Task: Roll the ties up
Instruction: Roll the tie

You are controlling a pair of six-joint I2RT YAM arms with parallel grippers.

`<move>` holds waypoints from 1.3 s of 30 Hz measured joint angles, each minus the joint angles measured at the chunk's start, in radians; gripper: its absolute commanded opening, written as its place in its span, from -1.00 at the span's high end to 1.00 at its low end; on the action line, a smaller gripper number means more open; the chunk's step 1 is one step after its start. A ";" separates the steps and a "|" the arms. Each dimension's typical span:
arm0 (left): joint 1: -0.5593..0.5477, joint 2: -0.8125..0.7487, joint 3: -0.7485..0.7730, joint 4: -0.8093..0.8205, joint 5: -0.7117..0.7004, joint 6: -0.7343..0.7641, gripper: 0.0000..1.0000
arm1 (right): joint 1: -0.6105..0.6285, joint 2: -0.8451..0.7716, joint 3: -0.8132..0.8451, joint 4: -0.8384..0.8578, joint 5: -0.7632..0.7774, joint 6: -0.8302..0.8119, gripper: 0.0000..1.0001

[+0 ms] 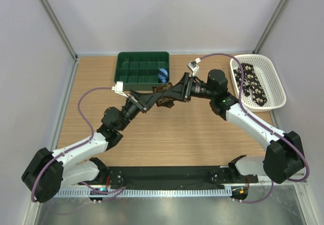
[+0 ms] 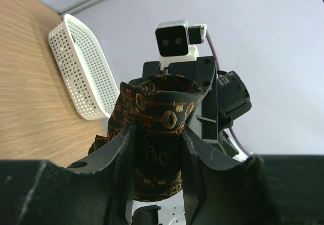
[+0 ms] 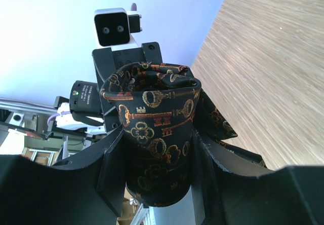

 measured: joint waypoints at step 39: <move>0.006 0.024 -0.050 0.071 0.037 -0.051 -0.25 | 0.041 0.000 0.033 -0.172 -0.040 -0.111 0.88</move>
